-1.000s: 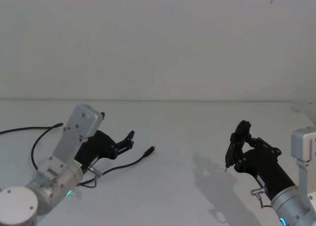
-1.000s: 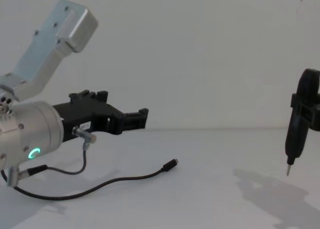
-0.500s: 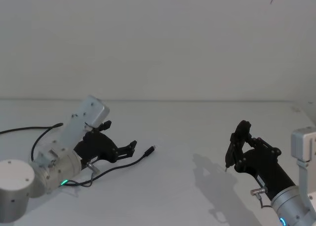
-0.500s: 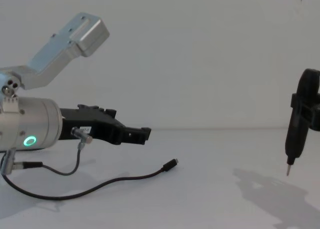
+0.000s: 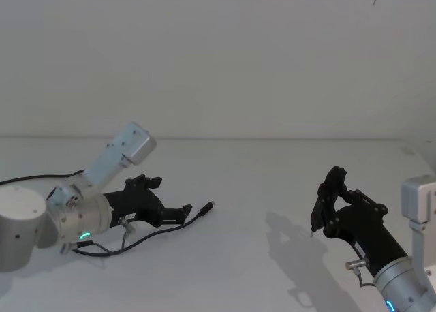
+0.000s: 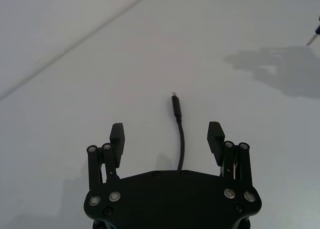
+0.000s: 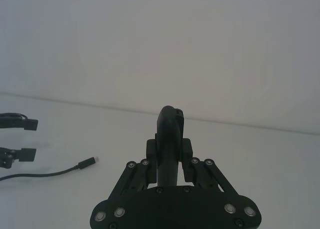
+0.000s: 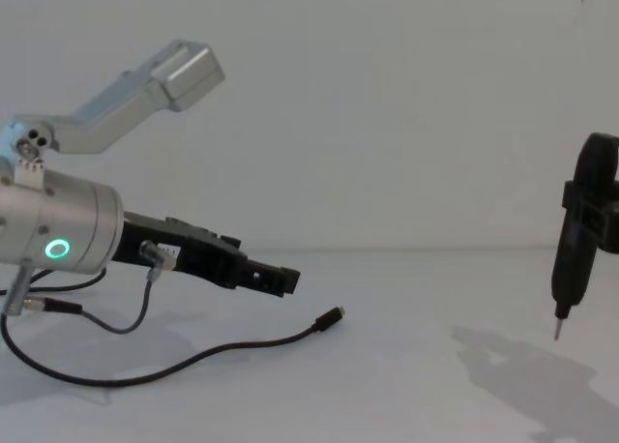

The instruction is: Pick up the data cable with the one hand.

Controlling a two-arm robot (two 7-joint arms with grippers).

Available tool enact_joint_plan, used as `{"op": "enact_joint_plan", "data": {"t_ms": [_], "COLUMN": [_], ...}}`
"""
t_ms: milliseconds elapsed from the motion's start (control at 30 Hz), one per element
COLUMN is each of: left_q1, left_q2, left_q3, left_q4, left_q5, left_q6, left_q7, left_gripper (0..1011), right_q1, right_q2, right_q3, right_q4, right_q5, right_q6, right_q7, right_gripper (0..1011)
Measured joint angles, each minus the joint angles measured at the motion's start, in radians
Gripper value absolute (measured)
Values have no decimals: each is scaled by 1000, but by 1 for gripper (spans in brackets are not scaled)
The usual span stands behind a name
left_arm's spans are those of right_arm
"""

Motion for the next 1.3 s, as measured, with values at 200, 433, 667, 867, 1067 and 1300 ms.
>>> {"op": "enact_joint_plan", "data": {"t_ms": [200, 433, 667, 867, 1067, 1300], "left_q1": [-56, -90, -96, -86, -64, -46], "left_q2": [2, 7, 19, 32, 45, 52], "left_q3": [33, 53, 55, 52, 45, 43], "left_q4": [44, 66, 60, 43, 28, 25], "left_q5": [-3, -6, -18, -35, -51, -60], "left_q6": [40, 77, 112, 139, 159, 169], "left_q7": [-65, -98, -106, -107, -103, -89], "left_gripper": [1001, 1001, 1001, 1001, 1001, 1001], "right_q1": [0, 0, 0, 0, 0, 0], "right_q2": [0, 0, 0, 0, 0, 0], "right_q3": [0, 0, 0, 0, 0, 0], "right_q4": [0, 0, 0, 0, 0, 0], "right_q5": [0, 0, 0, 0, 0, 0], "right_q6": [0, 0, 0, 0, 0, 0], "right_q7": [0, 0, 0, 0, 0, 0], "right_gripper": [279, 279, 279, 279, 279, 279]}}
